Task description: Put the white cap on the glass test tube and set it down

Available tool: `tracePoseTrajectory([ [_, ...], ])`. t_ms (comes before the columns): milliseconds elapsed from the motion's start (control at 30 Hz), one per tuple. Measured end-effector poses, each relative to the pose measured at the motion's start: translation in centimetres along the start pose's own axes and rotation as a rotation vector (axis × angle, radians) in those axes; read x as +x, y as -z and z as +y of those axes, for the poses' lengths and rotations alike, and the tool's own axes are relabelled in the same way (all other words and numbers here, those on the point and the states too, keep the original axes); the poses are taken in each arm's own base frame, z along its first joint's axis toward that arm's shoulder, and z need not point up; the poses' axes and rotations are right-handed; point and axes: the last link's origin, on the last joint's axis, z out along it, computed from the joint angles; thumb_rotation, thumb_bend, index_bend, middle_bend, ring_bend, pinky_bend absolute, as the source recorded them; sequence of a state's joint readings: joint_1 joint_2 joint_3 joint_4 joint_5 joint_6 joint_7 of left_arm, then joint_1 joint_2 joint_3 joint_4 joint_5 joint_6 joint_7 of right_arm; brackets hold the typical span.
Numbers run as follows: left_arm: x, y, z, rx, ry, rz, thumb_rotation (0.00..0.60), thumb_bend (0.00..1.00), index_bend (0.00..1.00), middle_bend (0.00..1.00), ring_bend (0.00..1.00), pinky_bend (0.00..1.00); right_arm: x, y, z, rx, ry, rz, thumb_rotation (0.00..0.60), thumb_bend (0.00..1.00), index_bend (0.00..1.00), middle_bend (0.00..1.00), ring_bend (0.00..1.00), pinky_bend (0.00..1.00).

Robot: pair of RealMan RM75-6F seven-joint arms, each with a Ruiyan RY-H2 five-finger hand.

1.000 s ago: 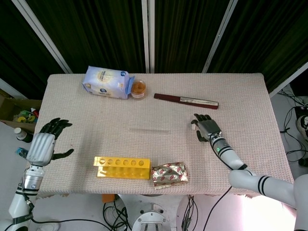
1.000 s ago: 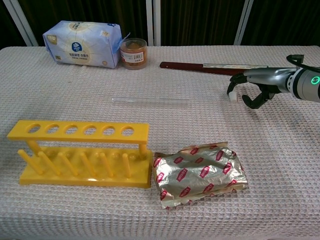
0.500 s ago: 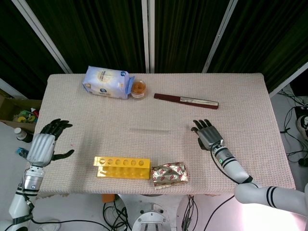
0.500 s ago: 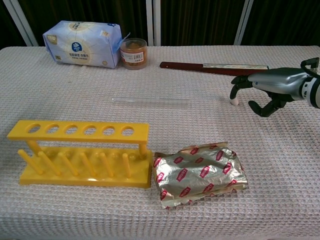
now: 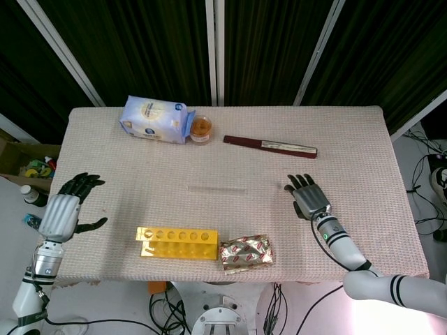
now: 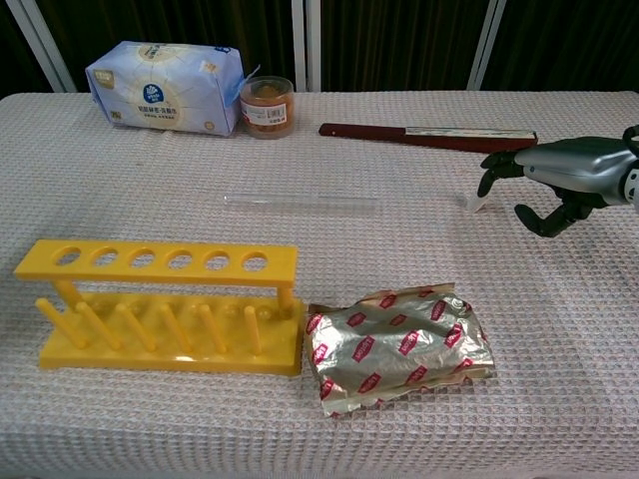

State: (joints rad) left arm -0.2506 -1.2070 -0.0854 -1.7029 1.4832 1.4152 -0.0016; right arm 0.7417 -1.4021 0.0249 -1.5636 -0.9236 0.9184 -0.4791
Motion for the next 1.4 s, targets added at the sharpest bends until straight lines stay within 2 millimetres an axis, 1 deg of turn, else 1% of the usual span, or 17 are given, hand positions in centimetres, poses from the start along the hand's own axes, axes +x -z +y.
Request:
tracePoseTrajectory([
  [133, 0.0, -0.1, 0.1, -0.001, -0.001, 0.001, 0.6, 0.12, 0.25, 0.17, 0.13, 0.21, 0.5, 0.3, -0.1, 0.031, -0.023, 0.042, 0.6, 0.56, 0.24, 0.07, 0.0, 0.07],
  [233, 0.0, -0.1, 0.2, -0.005, 0.002, 0.002, 0.6, 0.12, 0.25, 0.17, 0.13, 0.21, 1.0, 0.5, 0.0, 0.042, -0.041, 0.079, 0.6, 0.49, 0.24, 0.08, 0.0, 0.08],
  [333, -0.1, -0.1, 0.2, -0.007, 0.002, -0.002, 0.6, 0.12, 0.25, 0.17, 0.13, 0.21, 1.7, 0.2, 0.4, 0.03, -0.048, 0.118, 0.6, 0.36, 0.24, 0.09, 0.0, 0.1],
  [400, -0.1, -0.1, 0.2, -0.008, 0.003, -0.006, 0.6, 0.12, 0.25, 0.17, 0.13, 0.21, 1.9, -0.2, 0.9, 0.017, -0.035, 0.134, 0.6, 0.25, 0.25, 0.09, 0.0, 0.11],
  [467, -0.2, -0.1, 0.2, -0.007, 0.004, -0.005, 0.6, 0.12, 0.25, 0.17, 0.13, 0.21, 2.0, -0.8, 1.1, 0.004, -0.015, 0.147, 0.6, 0.21, 0.27, 0.11, 0.0, 0.13],
  [633, -0.2, 0.1, 0.0, 0.003, 0.007, -0.007, 0.6, 0.12, 0.25, 0.17, 0.13, 0.21, 1.6, -2.7, 0.9, -0.014, 0.017, 0.146, 0.6, 0.21, 0.33, 0.14, 0.02, 0.15],
  [767, -0.3, 0.2, -0.2, 0.011, 0.007, -0.011, 0.6, 0.12, 0.25, 0.17, 0.13, 0.21, 1.0, -4.1, 0.6, -0.022, 0.01, 0.124, 0.6, 0.24, 0.37, 0.15, 0.03, 0.15],
  [867, -0.3, 0.2, -0.3, 0.014, 0.011, -0.011, 0.6, 0.12, 0.25, 0.16, 0.13, 0.21, 0.6, -4.7, 0.5, -0.023, 0.005, 0.109, 0.6, 0.27, 0.38, 0.16, 0.03, 0.16],
  [1033, -0.3, 0.1, -0.3, 0.013, 0.012, -0.013, 0.6, 0.12, 0.25, 0.16, 0.13, 0.21, 0.5, -5.1, 0.5, -0.021, -0.017, 0.105, 0.6, 0.31, 0.42, 0.18, 0.05, 0.16],
  [1200, -0.4, 0.0, -0.2, 0.01, 0.013, -0.017, 0.6, 0.12, 0.25, 0.16, 0.13, 0.21, 0.5, -5.2, 0.5, -0.016, -0.038, 0.105, 0.6, 0.33, 0.45, 0.2, 0.05, 0.17],
  [1400, -0.4, -0.1, -0.2, 0.011, 0.012, -0.018, 0.6, 0.12, 0.25, 0.16, 0.13, 0.21, 0.4, -5.3, 0.6, -0.012, -0.043, 0.105, 0.6, 0.34, 0.46, 0.21, 0.06, 0.17],
])
